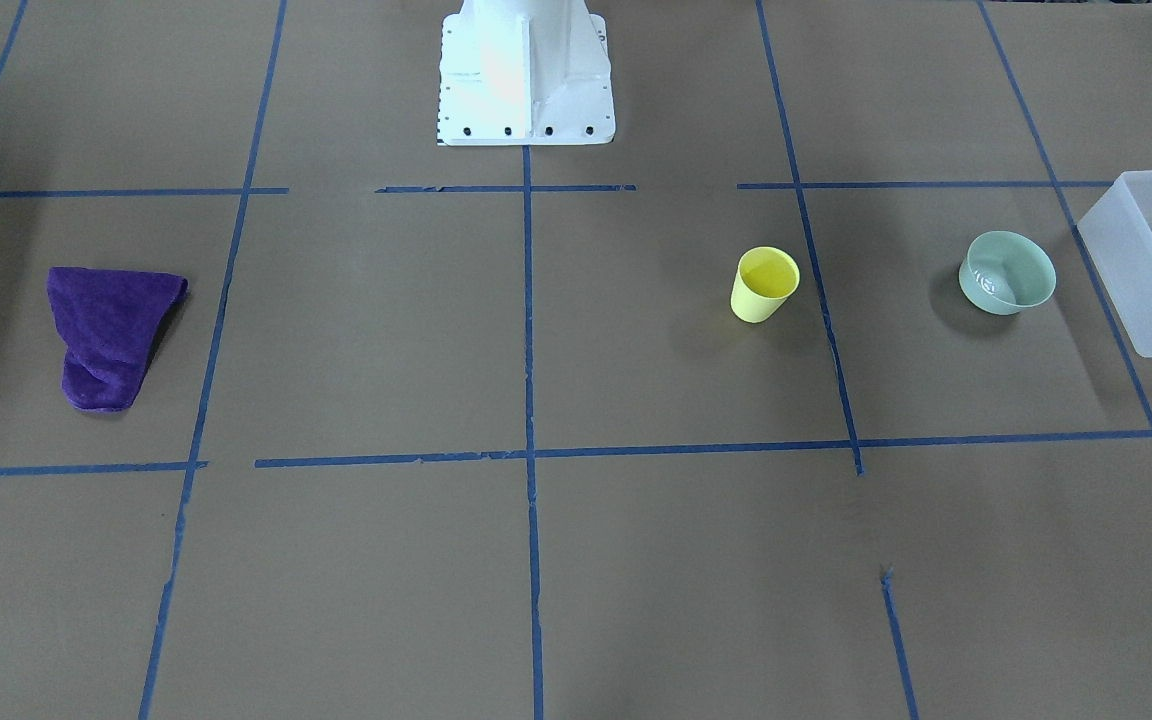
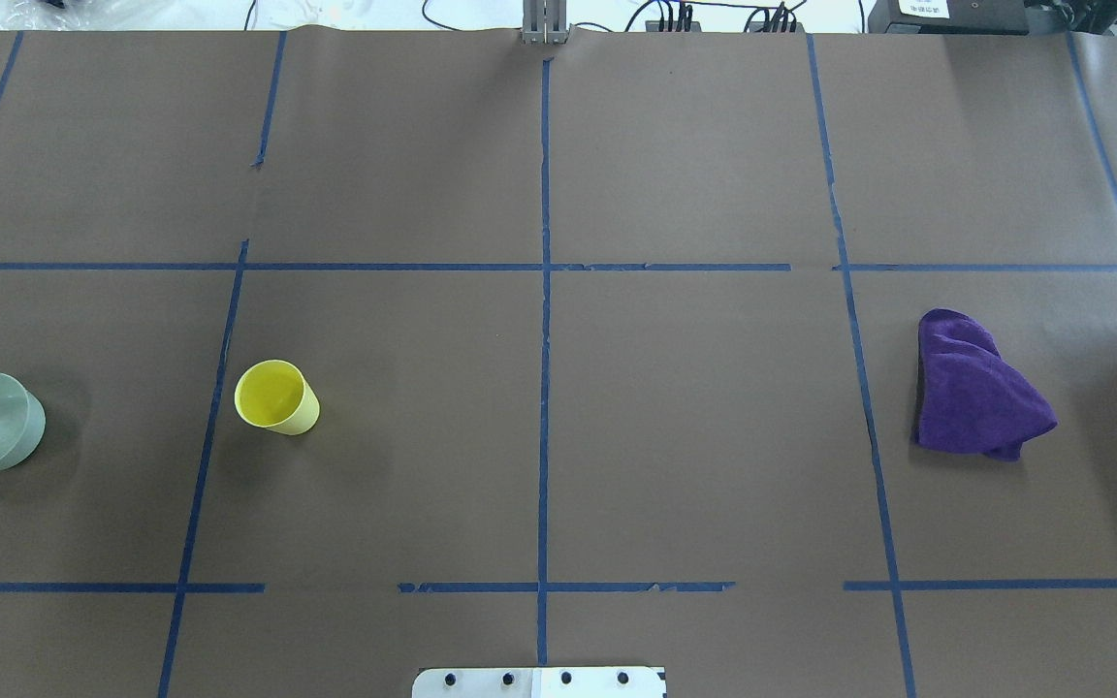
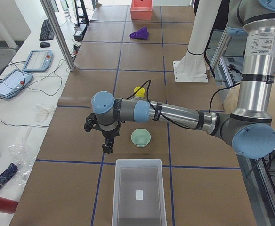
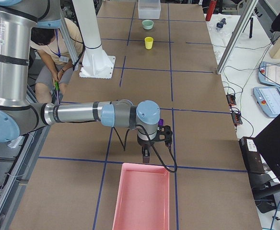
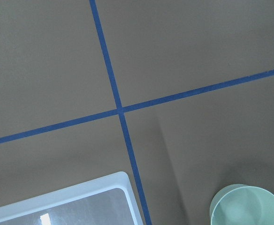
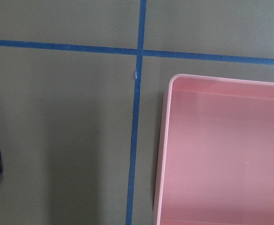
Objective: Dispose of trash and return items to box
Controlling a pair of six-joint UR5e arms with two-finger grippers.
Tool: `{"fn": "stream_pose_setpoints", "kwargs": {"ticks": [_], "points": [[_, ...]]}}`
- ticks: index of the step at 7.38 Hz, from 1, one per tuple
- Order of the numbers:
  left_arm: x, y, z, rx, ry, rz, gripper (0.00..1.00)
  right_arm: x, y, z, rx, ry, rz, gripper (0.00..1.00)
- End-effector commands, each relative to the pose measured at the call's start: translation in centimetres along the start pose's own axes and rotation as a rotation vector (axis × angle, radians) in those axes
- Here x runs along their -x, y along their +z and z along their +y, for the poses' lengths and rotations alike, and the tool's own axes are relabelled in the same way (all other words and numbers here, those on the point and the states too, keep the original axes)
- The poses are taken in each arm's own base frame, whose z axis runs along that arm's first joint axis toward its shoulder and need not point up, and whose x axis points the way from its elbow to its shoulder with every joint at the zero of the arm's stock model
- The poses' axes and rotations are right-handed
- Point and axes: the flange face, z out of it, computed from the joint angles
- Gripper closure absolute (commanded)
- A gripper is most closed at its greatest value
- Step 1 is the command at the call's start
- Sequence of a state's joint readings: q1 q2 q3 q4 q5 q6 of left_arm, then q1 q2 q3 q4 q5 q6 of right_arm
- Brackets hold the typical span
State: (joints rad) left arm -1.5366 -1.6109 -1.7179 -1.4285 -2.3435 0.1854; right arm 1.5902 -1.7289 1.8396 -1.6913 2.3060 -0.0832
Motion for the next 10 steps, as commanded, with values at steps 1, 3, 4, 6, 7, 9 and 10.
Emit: {"fn": "stream_pose_setpoints", "kwargs": {"ticks": [1,3,4,6,7,9,10], "points": [[0.2,0.0,0.1,-0.001,0.004,-0.005,0.0,0.1,-0.1,-0.1,-0.01,-0.008,-0.005,0.0],[-1.5,-1.8,-0.6,-0.039,0.037,-0.006,0.0,0.7,-0.2,-0.3,-0.011,-0.021,-0.009,0.0],[-3.8,-2.8,-1.4,-0.06,0.083,-0.009,0.0,1.6,0.5,-0.7,0.003,-0.04,-0.008,0.0],[-9.0,-2.1,-4.4,-0.129,0.273,-0.005,0.0,5.0,-1.9,-3.8,-0.049,-0.105,-0.009,0.0],[-11.6,-2.5,-5.9,-0.235,0.408,-0.014,0.0,6.8,-3.1,-5.7,-0.076,-0.144,-0.007,0.0],[-15.8,-6.2,-10.2,-0.501,0.496,0.008,0.0,8.9,-5.2,-8.0,-0.122,-0.189,-0.004,0.0],[-18.9,-6.3,-10.5,-0.563,0.271,0.101,0.0,9.5,-5.8,-8.6,-0.134,-0.201,-0.005,0.0]]}}
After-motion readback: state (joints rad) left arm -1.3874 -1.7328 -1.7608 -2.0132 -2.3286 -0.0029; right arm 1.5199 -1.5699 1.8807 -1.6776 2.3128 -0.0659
